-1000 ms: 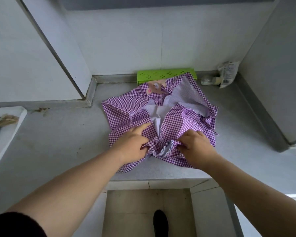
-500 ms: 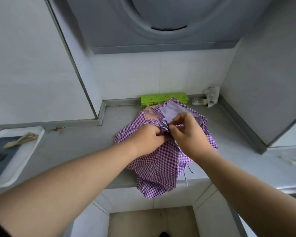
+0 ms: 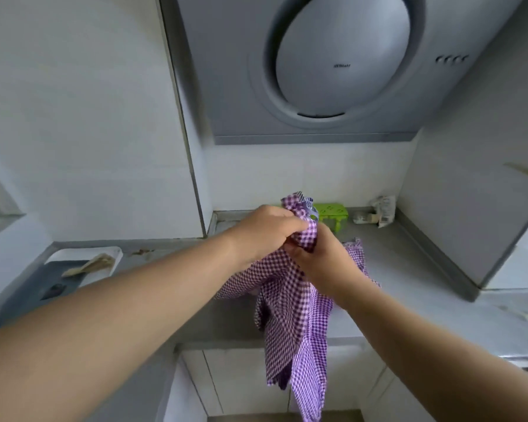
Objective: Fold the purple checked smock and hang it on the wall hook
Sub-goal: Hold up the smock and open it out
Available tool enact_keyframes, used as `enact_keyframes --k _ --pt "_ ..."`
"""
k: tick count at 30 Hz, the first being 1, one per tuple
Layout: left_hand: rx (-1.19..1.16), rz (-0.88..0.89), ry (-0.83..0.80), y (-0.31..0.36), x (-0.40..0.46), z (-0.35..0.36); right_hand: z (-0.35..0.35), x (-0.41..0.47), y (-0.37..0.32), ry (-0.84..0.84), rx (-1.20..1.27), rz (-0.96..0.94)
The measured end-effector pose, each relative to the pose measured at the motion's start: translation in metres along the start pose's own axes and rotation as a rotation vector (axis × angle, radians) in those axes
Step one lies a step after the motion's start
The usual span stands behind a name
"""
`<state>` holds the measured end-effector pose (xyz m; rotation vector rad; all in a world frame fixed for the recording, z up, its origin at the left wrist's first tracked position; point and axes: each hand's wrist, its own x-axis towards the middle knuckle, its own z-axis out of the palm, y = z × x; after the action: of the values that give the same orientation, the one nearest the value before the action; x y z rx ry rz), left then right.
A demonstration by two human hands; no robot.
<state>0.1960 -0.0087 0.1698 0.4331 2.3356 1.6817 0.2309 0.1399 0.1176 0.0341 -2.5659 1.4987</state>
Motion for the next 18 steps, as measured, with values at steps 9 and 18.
enact_keyframes --k 9,18 --pt "-0.341 -0.019 -0.178 0.030 -0.058 -0.106 -0.014 -0.037 -0.069 -0.271 0.281 -0.143" --pt "-0.190 -0.023 -0.443 0.048 -0.100 -0.073 -0.031 -0.054 -0.112 -0.601 0.563 -0.110"
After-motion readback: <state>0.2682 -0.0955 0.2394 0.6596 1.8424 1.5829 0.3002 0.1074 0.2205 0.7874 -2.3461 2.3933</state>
